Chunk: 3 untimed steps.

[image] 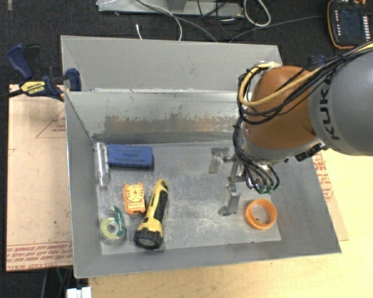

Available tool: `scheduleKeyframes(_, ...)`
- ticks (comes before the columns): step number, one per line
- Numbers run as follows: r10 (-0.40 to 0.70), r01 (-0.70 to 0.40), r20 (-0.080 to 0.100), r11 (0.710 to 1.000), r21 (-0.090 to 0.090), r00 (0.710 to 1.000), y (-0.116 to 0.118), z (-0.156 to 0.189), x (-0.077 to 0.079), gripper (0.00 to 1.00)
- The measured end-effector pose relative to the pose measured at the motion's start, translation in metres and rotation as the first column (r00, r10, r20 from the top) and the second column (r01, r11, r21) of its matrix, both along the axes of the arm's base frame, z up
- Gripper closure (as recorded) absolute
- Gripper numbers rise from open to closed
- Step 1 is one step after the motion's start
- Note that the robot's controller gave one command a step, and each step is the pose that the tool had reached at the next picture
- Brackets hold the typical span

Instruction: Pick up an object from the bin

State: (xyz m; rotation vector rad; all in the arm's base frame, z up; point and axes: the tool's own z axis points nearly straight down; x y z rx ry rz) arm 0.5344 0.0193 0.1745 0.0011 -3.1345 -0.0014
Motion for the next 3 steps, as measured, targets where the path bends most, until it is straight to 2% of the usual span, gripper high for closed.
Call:
scheduleKeyframes(1,-0.001,0.001,0.008,1.000,0.000,1.000,0.000,0.004,0.002,0.00)
scheduleKeyframes(2,0.271,-0.271,0.010,0.963,0.000,0.962,-0.074,-0.094,0.019,0.00)
scheduleKeyframes(3,0.133,-0.133,0.015,0.991,0.001,0.991,-0.096,-0.035,-0.039,0.00)
